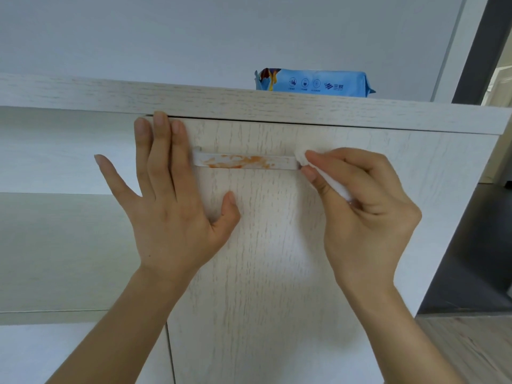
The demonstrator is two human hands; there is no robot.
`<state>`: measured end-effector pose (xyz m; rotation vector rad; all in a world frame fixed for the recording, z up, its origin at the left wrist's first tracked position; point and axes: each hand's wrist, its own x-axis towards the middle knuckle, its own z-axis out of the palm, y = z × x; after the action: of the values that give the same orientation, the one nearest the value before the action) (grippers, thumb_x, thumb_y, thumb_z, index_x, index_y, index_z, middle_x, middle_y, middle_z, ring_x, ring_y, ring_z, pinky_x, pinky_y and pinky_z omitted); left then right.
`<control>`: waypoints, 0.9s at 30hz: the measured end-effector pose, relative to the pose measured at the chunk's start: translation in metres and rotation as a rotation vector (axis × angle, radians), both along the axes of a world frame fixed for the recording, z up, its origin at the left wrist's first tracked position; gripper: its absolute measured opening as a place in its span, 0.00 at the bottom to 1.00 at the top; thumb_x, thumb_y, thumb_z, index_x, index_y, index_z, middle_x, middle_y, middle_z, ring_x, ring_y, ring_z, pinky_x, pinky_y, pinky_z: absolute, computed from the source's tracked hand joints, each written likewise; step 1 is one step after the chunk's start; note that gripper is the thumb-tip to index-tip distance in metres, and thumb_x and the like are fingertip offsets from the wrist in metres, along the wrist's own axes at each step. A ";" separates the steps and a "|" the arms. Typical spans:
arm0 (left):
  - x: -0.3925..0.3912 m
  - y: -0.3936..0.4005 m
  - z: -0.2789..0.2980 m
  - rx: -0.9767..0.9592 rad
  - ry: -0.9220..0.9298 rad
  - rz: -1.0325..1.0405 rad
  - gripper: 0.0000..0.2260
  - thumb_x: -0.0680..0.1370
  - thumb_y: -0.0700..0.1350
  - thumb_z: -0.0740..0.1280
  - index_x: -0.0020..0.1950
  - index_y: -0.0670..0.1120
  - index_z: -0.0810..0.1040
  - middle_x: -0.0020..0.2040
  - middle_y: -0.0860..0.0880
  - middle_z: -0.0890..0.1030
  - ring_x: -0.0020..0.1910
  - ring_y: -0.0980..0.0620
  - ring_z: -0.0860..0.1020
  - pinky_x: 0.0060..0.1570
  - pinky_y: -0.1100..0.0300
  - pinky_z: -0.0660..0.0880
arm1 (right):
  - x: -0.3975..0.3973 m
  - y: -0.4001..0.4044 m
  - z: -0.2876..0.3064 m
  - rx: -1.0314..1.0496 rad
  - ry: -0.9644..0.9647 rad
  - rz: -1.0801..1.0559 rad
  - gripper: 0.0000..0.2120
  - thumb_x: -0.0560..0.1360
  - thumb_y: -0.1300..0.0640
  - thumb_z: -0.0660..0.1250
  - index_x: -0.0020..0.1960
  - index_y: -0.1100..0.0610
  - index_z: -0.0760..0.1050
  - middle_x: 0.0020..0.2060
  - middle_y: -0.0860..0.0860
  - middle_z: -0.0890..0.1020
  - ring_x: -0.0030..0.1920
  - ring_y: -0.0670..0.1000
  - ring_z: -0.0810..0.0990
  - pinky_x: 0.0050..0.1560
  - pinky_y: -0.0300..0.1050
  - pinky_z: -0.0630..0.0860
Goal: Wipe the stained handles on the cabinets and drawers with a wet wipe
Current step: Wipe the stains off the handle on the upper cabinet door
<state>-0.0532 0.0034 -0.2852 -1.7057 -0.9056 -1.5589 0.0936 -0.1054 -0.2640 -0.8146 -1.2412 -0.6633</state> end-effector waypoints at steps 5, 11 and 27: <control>0.000 0.001 0.000 0.005 -0.001 -0.008 0.35 0.77 0.58 0.55 0.74 0.33 0.55 0.73 0.35 0.58 0.74 0.37 0.54 0.66 0.28 0.48 | 0.006 0.002 0.001 0.023 -0.085 -0.021 0.12 0.72 0.64 0.72 0.54 0.60 0.77 0.47 0.53 0.80 0.48 0.43 0.78 0.51 0.31 0.74; 0.001 0.002 -0.001 0.015 -0.011 -0.010 0.35 0.77 0.58 0.54 0.75 0.34 0.54 0.73 0.35 0.58 0.74 0.38 0.54 0.67 0.30 0.47 | 0.008 0.002 -0.003 0.009 -0.102 -0.032 0.11 0.72 0.64 0.73 0.54 0.61 0.78 0.47 0.54 0.81 0.48 0.47 0.80 0.52 0.33 0.75; 0.001 0.001 -0.001 -0.006 -0.011 0.001 0.35 0.77 0.58 0.54 0.75 0.34 0.55 0.74 0.35 0.59 0.74 0.38 0.55 0.67 0.28 0.50 | -0.014 -0.002 0.002 -0.006 0.058 -0.055 0.13 0.72 0.60 0.72 0.55 0.55 0.75 0.38 0.45 0.73 0.41 0.33 0.72 0.41 0.24 0.67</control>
<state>-0.0520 0.0047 -0.2862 -1.7020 -0.9173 -1.5674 0.0800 -0.1072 -0.2615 -0.8703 -1.1723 -0.6762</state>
